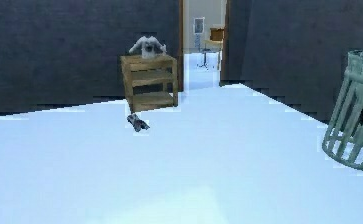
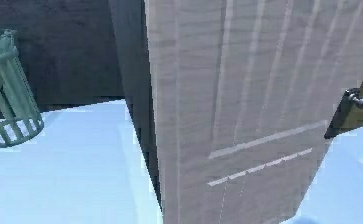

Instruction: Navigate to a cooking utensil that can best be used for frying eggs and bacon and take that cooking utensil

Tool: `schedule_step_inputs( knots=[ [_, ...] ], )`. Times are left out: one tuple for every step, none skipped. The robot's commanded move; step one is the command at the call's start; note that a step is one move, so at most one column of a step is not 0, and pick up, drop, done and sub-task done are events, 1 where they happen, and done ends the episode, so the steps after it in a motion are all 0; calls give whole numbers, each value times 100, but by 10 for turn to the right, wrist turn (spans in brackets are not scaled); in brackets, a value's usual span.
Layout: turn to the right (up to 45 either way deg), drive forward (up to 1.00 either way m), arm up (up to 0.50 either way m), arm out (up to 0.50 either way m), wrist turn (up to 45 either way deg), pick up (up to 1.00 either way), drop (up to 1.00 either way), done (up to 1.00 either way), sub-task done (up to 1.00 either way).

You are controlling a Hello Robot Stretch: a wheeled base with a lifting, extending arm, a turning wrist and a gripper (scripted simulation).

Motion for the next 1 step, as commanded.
schedule_step_inputs(
  knots=[
    [60, 0, 0, 0, 0, 0, 0, 0, 0]
  ],
)
